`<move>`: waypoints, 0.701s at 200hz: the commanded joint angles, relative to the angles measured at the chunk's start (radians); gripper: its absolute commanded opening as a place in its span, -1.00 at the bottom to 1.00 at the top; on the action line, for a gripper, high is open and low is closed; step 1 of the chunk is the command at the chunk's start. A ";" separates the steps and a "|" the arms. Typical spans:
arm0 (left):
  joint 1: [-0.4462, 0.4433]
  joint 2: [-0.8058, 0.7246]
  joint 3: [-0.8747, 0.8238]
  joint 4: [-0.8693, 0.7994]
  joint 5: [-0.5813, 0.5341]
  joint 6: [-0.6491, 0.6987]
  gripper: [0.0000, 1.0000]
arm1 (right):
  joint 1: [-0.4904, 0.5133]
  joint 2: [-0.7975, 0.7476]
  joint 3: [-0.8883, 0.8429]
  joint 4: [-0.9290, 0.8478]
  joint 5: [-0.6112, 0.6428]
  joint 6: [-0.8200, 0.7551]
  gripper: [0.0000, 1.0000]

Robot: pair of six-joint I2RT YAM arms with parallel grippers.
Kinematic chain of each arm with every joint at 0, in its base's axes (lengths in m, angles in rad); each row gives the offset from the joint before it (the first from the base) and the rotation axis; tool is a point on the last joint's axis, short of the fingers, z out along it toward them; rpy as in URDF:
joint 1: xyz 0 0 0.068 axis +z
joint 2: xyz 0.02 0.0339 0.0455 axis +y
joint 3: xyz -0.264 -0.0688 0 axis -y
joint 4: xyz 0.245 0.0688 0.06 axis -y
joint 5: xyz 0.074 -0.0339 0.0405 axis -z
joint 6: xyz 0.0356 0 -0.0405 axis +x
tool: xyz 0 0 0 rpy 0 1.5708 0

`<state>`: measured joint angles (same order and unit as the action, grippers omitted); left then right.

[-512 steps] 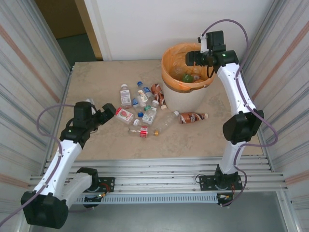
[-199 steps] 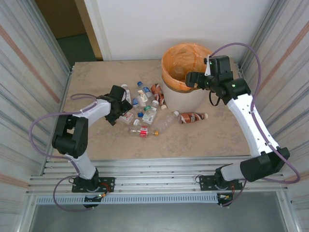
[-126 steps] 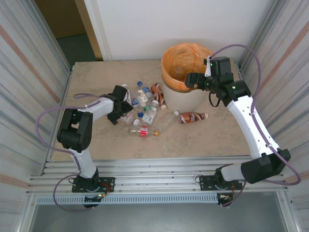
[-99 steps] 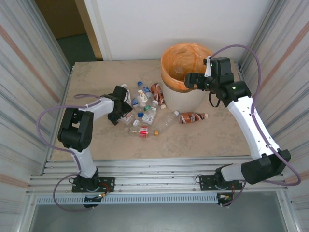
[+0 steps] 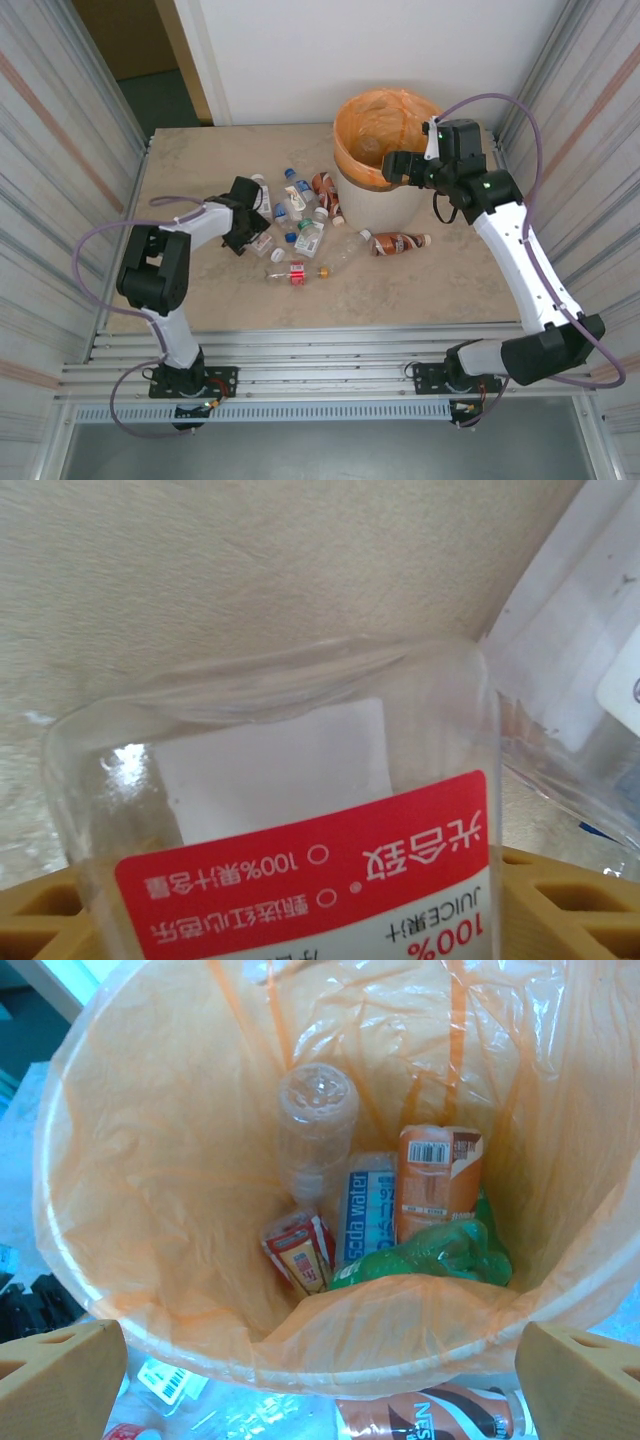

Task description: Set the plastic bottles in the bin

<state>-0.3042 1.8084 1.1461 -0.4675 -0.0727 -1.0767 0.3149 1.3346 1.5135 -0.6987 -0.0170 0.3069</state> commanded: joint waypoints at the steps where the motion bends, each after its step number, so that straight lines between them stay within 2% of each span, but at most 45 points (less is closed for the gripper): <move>1: 0.016 -0.095 -0.021 0.012 -0.007 -0.019 0.16 | 0.015 -0.046 -0.007 0.036 -0.012 -0.013 0.96; 50: 0.027 -0.258 -0.046 0.021 0.014 0.011 0.08 | 0.067 -0.072 -0.003 0.055 -0.014 -0.032 0.96; 75: 0.028 -0.348 -0.046 0.024 0.042 0.050 0.06 | 0.127 -0.079 -0.004 0.068 -0.039 -0.034 0.96; 110: 0.029 -0.463 -0.051 0.036 0.103 0.096 0.05 | 0.229 -0.060 -0.025 0.118 -0.117 -0.006 0.96; 140: 0.033 -0.529 -0.061 0.075 0.187 0.109 0.05 | 0.295 -0.020 -0.086 0.248 -0.225 0.055 0.98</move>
<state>-0.2802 1.3365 1.1057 -0.4355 0.0319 -1.0061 0.5674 1.2812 1.4750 -0.5686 -0.1341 0.3119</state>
